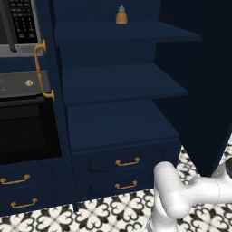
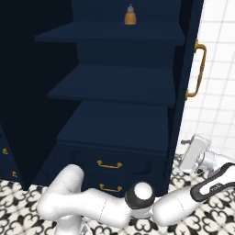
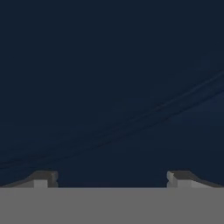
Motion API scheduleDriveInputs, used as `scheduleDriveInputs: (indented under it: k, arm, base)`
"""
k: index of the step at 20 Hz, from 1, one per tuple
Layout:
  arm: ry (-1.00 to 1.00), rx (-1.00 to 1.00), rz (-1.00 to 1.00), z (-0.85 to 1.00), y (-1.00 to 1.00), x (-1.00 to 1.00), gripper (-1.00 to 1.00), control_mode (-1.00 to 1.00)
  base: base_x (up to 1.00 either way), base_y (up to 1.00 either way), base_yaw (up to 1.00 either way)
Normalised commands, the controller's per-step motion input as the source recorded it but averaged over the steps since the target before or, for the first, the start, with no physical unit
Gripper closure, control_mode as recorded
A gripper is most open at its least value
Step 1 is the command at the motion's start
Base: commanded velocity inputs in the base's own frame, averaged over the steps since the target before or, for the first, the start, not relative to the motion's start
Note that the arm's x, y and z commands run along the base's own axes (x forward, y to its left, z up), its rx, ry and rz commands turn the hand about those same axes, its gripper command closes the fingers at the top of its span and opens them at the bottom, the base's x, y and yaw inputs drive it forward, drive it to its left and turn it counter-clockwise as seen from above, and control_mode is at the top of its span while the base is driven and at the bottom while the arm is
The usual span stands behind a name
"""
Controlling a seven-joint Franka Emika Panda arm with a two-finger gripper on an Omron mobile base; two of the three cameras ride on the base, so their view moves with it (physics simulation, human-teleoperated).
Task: Pick the honey bottle and place it on the digital scale for weighing, and close the cabinet.
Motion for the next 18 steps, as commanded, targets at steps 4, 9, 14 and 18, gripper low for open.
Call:
scheduleDriveInputs:
  k: [4, 9, 14, 18]
  arm:
    - [0.0, 0.0, 0.3, 0.02, 1.0, -0.42, -1.0, -1.0]
    - [-0.11, 0.08, 0.05, 0.0, 1.0, -0.26, -1.0, -1.0]
    - [-0.15, 0.13, 0.0, 0.0, 1.0, -0.08, -1.0, -1.0]
    - [-0.28, 0.27, -0.13, -0.1, 1.0, 0.01, -1.0, -1.0]
  base:
    - [0.0, 0.0, 0.0]
    - [0.0, 0.0, 0.0]
    - [0.0, 0.0, 0.0]
    - [0.0, 0.0, 0.0]
